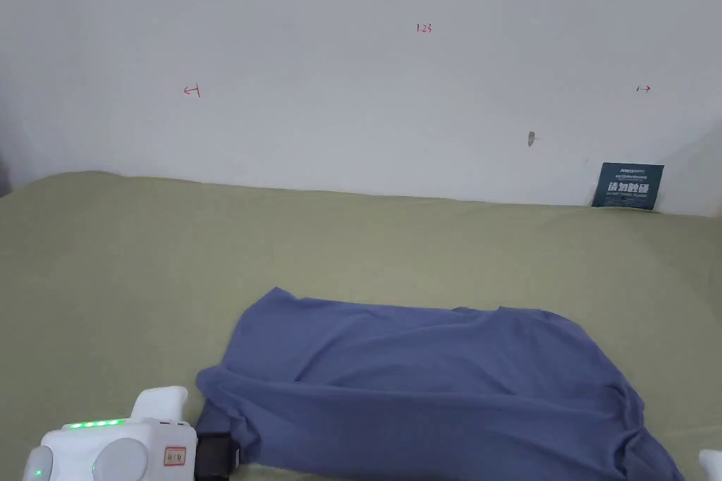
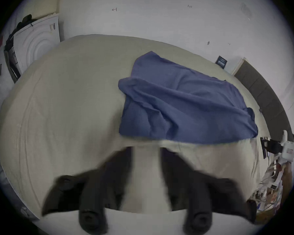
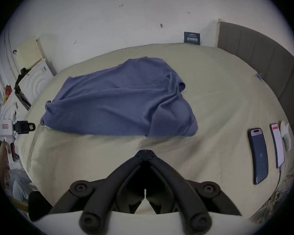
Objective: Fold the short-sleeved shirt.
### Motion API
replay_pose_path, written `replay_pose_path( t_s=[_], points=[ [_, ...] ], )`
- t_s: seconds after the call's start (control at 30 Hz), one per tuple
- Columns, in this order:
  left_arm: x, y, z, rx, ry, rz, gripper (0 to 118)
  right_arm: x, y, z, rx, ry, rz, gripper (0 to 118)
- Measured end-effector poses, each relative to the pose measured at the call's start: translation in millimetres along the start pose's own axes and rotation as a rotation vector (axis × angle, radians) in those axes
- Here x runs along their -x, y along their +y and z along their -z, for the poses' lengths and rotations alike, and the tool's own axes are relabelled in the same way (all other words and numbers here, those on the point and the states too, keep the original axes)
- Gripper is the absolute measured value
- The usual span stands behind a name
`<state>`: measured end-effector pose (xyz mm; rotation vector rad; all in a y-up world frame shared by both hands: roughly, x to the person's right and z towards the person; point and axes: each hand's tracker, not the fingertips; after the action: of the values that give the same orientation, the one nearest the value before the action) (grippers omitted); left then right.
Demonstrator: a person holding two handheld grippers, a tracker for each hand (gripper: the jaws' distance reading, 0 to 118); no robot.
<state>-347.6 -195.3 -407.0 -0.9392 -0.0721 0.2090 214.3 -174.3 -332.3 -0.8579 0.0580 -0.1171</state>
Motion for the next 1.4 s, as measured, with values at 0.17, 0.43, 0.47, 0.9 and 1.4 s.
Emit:
replay_pose_path(
  t_s=[0.17, 0.43, 0.47, 0.9, 1.4],
  points=[
    [-0.7, 22.2, 35.4, 0.019, 0.025, 0.006, 90, -11.7, 6.6, 3.9, -0.008, -0.009, -0.005, 0],
    [9.1, 19.2, 31.7, 0.009, 0.02, 0.034, 22, -32.8, 23.2, 28.5, -0.026, -0.076, 0.015, 77],
    [9.1, 19.8, 32.2, 0.019, -0.045, 0.006, 13, -33.8, 25.4, 35.9, -0.016, -0.076, 0.015, 111],
    [8.7, 17.7, 5.9, 0.019, -0.064, -0.061, 11, -13.5, 40.3, 60.1, 0.031, -0.113, -0.105, 4],
    [32.6, -16.7, -70.6, 0.009, -0.118, -0.053, 10, -17.2, 12.7, -38.9, 0.012, -0.016, -0.038, 4]
  ],
)
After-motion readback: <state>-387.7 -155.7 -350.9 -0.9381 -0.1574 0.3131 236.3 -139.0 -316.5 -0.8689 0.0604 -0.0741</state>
